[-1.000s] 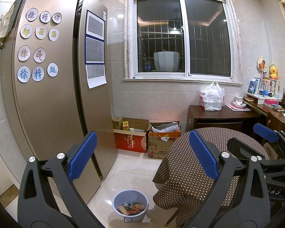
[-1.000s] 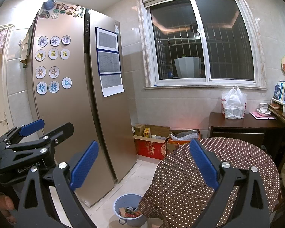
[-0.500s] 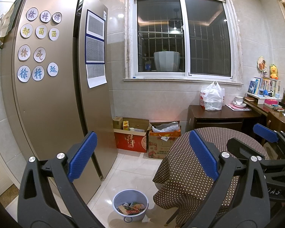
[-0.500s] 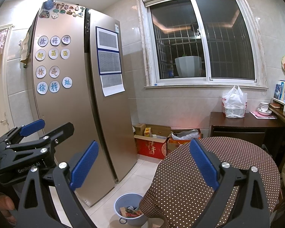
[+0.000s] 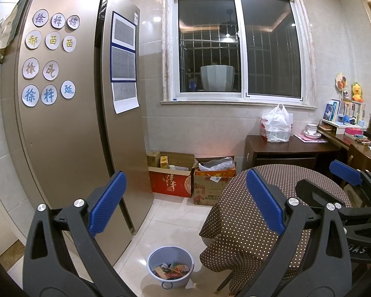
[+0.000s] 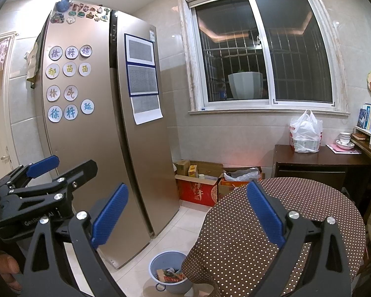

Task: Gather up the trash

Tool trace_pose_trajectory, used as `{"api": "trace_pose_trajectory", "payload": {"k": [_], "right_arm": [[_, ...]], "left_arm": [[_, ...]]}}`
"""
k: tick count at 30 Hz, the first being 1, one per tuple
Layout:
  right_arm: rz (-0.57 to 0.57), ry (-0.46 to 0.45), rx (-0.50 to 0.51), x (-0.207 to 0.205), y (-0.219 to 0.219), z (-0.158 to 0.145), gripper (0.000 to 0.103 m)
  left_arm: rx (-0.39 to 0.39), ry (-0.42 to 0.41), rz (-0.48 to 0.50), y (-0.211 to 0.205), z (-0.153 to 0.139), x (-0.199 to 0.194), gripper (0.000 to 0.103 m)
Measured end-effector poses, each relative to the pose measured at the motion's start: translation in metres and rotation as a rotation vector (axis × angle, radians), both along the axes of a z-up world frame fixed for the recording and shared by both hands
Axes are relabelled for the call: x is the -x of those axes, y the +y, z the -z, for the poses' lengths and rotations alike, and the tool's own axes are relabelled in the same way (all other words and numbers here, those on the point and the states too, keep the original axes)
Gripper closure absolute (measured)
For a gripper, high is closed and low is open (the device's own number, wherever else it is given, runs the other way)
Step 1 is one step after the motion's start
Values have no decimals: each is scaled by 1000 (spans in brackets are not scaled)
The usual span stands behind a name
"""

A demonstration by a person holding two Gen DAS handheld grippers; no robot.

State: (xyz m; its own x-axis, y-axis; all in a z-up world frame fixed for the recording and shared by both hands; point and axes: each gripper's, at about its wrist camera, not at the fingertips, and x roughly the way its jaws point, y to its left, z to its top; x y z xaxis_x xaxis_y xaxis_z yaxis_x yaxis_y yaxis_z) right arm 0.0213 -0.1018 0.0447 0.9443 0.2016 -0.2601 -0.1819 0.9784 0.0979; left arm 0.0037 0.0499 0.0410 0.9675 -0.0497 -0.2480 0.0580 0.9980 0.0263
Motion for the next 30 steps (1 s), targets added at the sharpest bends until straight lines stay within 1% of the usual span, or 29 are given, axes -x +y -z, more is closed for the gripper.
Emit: {"api": "trace_pose_trajectory", "payload": {"k": [5,7,14,20,27,29,30], "right_arm": [[0,1,0,-1,-1,0,8],[-2,7,-4,-2,0,2,8],[-1,20,-14,-5,5,8,8],[6,38,-29,-15,1,11,8],[11,92,-64,-32,-16,24,8],[3,126,-82,-42,-27,32,8],[2,159,-95,-51,-35,38,8]], "left_arm": [[-4,7,-1,2,2,-4,8],[-8,12,1,2,1,-13,8],[-17,29,5,3,2,-20,8],[-22,62,-12,4,4,-30,8],[-33,107,-24,0,10,-46,8],[-36,126,-26,-1,14,-52,8],[-37,140,-28,-2,16,-56,8]]}}
